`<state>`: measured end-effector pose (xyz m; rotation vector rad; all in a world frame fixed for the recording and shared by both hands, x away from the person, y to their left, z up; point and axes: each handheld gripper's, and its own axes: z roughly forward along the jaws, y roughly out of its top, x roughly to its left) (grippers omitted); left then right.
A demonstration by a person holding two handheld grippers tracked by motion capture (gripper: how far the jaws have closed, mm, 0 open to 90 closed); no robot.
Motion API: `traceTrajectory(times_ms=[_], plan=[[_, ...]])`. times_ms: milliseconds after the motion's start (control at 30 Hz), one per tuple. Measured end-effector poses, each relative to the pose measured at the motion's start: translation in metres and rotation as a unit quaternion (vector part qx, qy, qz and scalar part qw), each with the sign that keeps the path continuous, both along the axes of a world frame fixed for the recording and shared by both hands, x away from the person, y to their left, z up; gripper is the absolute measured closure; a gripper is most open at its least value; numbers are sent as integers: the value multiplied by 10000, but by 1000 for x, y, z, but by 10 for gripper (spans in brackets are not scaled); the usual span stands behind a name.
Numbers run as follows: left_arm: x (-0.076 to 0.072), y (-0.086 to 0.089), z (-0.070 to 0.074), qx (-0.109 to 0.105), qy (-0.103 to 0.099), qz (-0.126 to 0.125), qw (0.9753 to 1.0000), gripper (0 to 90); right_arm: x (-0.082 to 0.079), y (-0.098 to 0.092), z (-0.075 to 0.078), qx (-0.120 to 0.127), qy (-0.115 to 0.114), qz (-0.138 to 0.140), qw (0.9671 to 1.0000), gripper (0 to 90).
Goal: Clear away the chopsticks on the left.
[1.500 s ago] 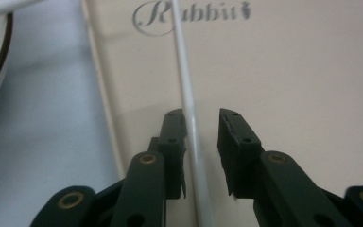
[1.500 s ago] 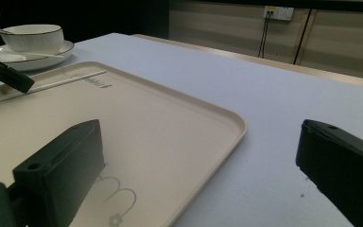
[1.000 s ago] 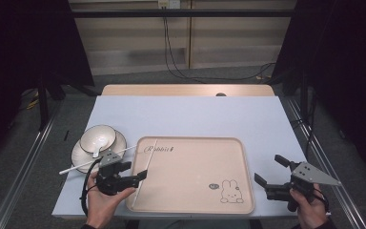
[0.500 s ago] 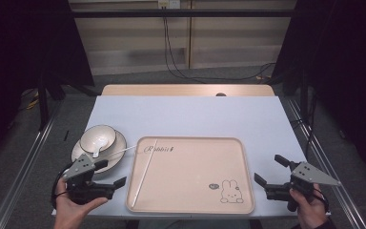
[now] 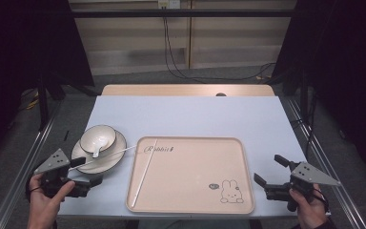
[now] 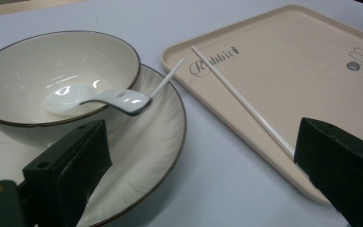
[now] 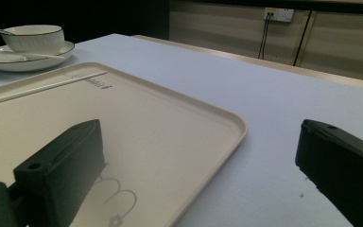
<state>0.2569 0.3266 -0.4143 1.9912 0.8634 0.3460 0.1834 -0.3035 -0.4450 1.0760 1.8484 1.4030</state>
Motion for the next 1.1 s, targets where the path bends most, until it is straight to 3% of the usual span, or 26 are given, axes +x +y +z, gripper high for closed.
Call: traceTrajectory(times_ms=[100, 133, 300, 467, 567, 600, 833, 900, 967, 1033, 1100], plan=[[4, 8, 0, 75, -82, 33, 9999, 62, 0, 0, 0, -4, 1, 7, 10000, 13], [10, 15, 0, 196, -106, 74, 9997, 62, 0, 0, 0, -5, -2, -21, 10000, 14], [25, 26, -3, 203, 189, 52, 9996, 104, 1, 0, -1, -25, 24, 55, 10000, 18], [35, 30, -7, 353, 267, -99, 9990, 92, 1, 0, 0, -35, 5, 57, 10000, 17], [40, 31, -11, 434, 333, -128, 9984, 129, 1, 0, -1, -26, 11, 37, 10000, 17], [43, 32, -15, 585, 348, -196, 9975, 154, 1, 0, -1, -23, 9, 43, 10000, 18], [52, 36, -23, 793, 438, -353, 9953, 441, 1, 0, -1, -27, 21, 43, 10000, 18], [55, 34, -26, 944, 534, -392, 9933, 481, 1, 0, -1, -29, 16, 48, 10000, 18], [56, 34, -26, 935, 529, -405, 9934, 496, 1, 0, -1, -29, 16, 42, 10000, 18], [57, 31, -26, 1005, 605, -455, 9921, 580, 1, 0, -1, -36, 12, 57, 10000, 19], [59, 29, -25, 1142, 665, -561, 9896, 604, 1, 0, -1, -30, 16, 53, 10000, 19]])
